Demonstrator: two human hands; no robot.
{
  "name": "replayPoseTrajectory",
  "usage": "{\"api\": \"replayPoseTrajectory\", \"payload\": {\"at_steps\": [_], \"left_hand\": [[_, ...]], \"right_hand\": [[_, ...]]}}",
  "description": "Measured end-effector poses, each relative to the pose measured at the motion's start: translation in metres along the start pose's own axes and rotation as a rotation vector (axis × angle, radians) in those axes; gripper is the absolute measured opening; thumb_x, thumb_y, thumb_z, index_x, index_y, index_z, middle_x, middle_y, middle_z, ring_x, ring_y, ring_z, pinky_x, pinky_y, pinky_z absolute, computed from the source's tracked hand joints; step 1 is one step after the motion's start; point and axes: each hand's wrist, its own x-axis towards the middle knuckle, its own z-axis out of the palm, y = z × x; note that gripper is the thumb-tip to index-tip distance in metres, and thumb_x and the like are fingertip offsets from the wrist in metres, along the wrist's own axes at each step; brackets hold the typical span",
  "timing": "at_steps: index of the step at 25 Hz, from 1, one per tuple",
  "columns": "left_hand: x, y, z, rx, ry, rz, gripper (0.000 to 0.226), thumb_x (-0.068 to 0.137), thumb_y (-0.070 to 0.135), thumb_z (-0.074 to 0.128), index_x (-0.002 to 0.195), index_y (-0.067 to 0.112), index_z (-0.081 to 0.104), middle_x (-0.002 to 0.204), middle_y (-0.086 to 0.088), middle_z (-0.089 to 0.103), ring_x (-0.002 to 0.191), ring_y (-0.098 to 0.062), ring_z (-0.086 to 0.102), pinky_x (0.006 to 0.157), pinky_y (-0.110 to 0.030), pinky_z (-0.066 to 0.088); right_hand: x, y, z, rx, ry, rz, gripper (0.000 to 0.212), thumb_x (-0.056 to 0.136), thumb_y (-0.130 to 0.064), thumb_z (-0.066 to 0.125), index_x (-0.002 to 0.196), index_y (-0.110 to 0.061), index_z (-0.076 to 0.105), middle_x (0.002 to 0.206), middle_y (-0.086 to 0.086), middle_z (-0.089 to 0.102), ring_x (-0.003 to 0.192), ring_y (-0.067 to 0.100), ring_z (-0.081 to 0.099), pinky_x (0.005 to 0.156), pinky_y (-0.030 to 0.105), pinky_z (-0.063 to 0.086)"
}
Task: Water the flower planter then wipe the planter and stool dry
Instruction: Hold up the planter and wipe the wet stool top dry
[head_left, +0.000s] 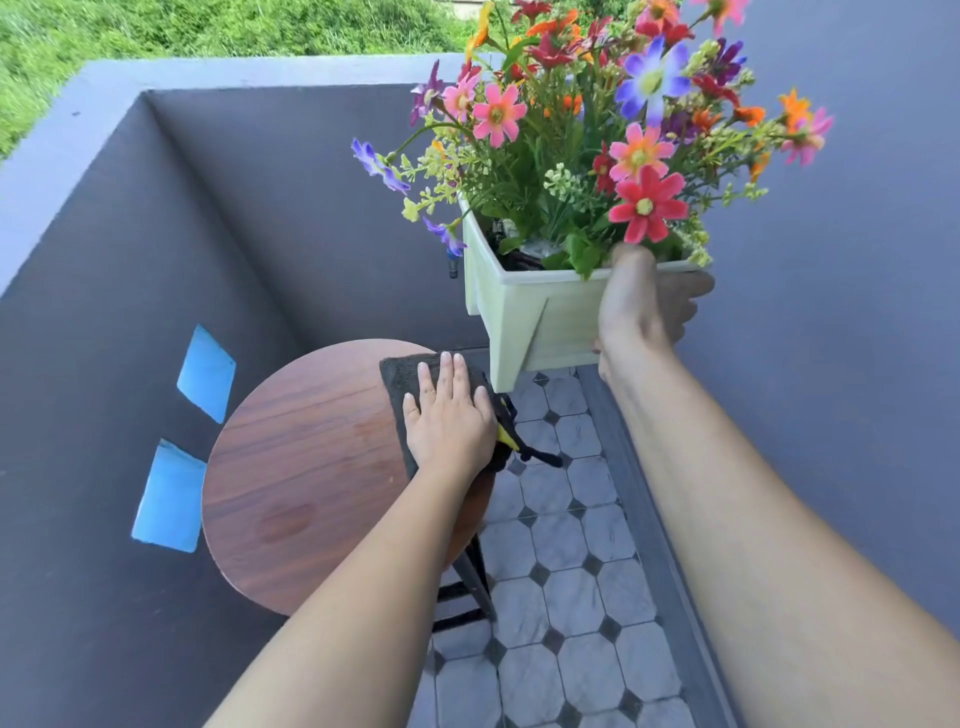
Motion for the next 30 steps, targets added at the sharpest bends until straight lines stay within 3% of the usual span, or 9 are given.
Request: {"api": "replayPoseTrajectory", "payload": {"at_steps": [12,22,30], "left_hand": [[0.004,-0.024,-0.004,0.065,0.088,-0.029,0.058,0.097,0.041,0.018,0.152,0.025,0.007,0.161,0.010,0.003,0.148,-0.017,-0.003,0.117,-0.045,0.003],[0.021,-0.112,-0.044,0.055,0.178,-0.287,0.059,0.097,0.041,0.019,0.152,0.019,0.011,0.161,0.005,0.005,0.148,-0.022,0.000,0.116,-0.048,0.005],[-0.027,-0.160,-0.054,0.012,0.178,-0.417,0.062,0.096,0.043,0.018,0.152,0.017,0.008,0.161,0.003,0.002,0.148,-0.025,-0.004,0.115,-0.053,0.006]], "right_hand": [[0.004,-0.003,0.009,0.002,-0.011,-0.009,0.055,0.056,-0.035,0.047,0.106,-0.018,0.030,0.116,0.008,0.039,0.118,0.034,0.038,0.092,0.055,0.049],[-0.005,0.008,0.016,-0.022,-0.022,-0.001,0.057,0.054,-0.034,0.046,0.106,-0.020,0.028,0.121,0.011,0.040,0.118,0.035,0.039,0.091,0.053,0.050],[-0.029,0.014,0.024,-0.038,-0.050,0.001,0.057,0.054,-0.034,0.047,0.107,-0.020,0.030,0.123,0.009,0.042,0.116,0.034,0.041,0.091,0.054,0.049]]}}
